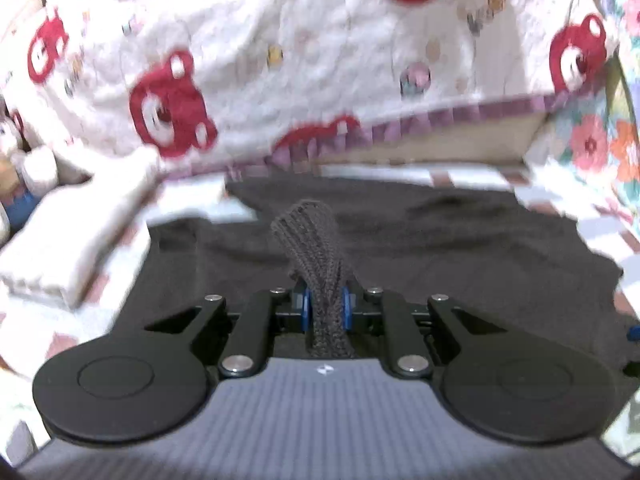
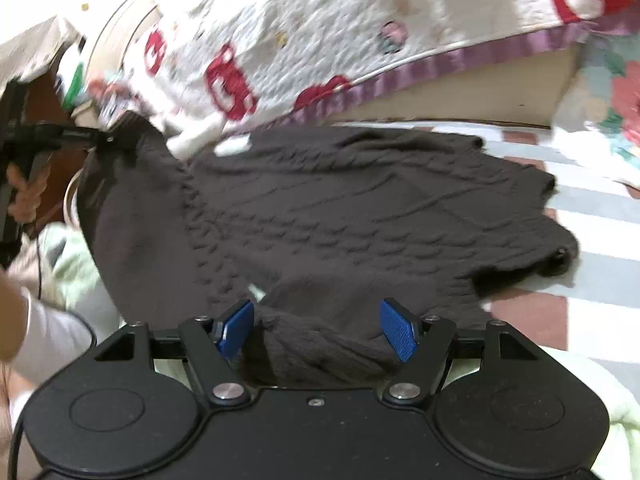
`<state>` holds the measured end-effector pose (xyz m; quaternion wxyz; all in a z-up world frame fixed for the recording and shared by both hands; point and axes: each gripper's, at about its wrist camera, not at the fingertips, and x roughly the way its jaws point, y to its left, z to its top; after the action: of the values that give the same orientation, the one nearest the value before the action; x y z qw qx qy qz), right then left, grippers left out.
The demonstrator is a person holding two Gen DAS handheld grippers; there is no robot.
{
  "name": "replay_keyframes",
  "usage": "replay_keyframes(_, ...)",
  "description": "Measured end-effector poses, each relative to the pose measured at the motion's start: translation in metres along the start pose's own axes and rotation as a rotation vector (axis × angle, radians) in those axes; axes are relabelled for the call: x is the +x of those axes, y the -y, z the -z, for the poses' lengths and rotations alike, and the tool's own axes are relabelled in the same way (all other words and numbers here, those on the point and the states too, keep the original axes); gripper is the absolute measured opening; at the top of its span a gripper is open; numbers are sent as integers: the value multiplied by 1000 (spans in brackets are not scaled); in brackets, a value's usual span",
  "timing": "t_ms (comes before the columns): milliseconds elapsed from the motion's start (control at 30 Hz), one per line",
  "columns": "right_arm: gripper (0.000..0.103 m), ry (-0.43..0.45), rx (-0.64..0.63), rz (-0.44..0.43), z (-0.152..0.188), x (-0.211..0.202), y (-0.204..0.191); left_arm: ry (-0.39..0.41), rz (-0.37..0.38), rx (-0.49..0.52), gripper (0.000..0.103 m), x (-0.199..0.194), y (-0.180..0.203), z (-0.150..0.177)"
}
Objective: Fold clothes
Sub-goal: 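Lay the hem over the sweater body with the right tool while the left tool holds a sleeve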
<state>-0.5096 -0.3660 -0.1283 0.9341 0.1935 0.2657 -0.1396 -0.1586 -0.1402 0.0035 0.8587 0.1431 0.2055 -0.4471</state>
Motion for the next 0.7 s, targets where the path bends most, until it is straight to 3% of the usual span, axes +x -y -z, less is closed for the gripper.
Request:
replay_keyframes(67,74,10,24,0,0,0,4,117,-30,35,14,-9,2,-10)
replay_keyframes(133,74,5,44,35,-2,6,10,178,-65,96,14,-12,10,-21)
replay_keyframes(233,74,-8,85,94,-7,17,19,204,-53,107,14,-10,17,-37)
replay_keyframes(367,74,31,173,145,-18,22,32,236,-94,80,14,5,11,-53)
replay_keyframes(500,74,68,299,145,-21,21,50,203,-80,-19,14,31,-14,-60)
replay_keyframes(600,75,95,434,121,-14,16,65,125,-20,-76,14,57,-26,-51)
replay_keyframes(700,75,121,569,97,-8,11,80,77,-47,-28,14,75,-22,-37)
